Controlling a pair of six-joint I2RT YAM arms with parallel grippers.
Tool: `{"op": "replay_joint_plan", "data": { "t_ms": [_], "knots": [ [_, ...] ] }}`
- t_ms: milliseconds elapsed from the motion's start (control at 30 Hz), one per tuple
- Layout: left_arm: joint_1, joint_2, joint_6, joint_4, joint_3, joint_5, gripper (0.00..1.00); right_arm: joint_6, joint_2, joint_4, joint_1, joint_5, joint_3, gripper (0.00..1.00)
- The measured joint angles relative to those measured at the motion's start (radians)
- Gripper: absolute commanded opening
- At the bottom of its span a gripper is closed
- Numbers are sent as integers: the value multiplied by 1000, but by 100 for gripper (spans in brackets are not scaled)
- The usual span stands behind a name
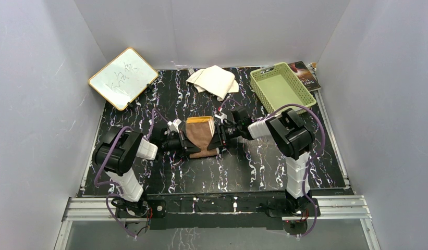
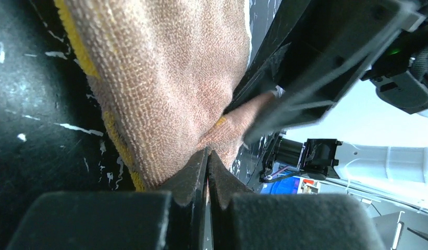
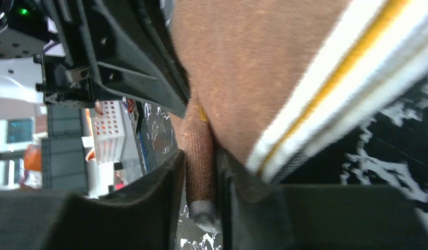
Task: Roll the towels
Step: Roll the towel at the center of the board.
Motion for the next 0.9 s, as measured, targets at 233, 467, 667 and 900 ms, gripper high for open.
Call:
{"op": "replay_joint_plan", "data": {
  "t_ms": [233, 467, 667, 900],
  "knots": [
    [-1, 33, 46, 25, 16, 18, 0, -92, -153, -50, 30, 145, 1, 98],
    [-1, 43, 73, 29, 21, 39, 0, -312, -432, -6, 86, 682, -219, 98],
    [-1, 43, 83, 29, 21, 41, 0, -647, -711, 285, 381, 986, -479, 98],
    [-1, 38, 95, 17, 23, 42, 0, -1190, -631, 462, 722, 1258, -589, 91]
  ]
}}
